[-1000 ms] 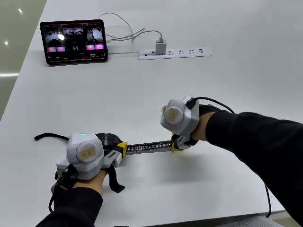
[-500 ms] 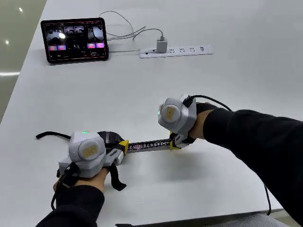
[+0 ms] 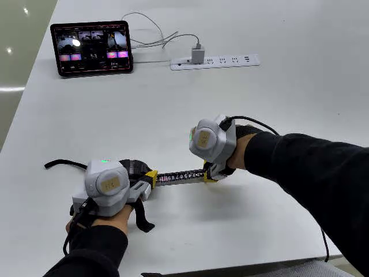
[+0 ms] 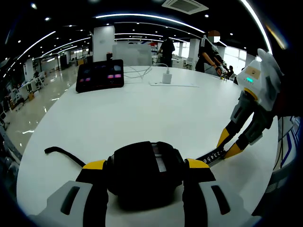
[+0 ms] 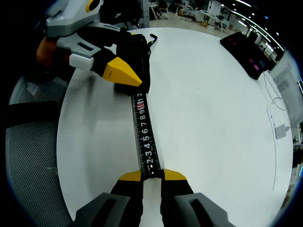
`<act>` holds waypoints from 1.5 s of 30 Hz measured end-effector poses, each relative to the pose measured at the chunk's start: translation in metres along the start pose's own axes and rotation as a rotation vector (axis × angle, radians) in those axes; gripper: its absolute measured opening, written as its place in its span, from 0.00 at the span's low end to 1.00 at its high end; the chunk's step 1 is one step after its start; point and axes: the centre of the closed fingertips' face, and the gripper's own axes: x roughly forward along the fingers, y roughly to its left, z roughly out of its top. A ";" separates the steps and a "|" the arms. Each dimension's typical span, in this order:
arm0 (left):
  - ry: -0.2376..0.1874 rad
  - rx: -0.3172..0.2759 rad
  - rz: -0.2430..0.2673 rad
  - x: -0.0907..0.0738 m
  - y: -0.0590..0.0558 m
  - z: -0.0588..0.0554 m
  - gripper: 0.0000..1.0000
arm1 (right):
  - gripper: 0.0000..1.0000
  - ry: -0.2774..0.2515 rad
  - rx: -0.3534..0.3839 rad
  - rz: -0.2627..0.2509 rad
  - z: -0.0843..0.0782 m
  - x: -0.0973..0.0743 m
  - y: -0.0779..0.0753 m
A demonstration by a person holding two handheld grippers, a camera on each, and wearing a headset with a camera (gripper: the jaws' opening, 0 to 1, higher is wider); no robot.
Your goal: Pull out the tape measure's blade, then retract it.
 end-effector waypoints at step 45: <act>-0.006 -0.007 -0.004 -0.002 -0.001 0.000 0.58 | 0.08 -0.067 -0.035 0.010 0.025 0.006 0.005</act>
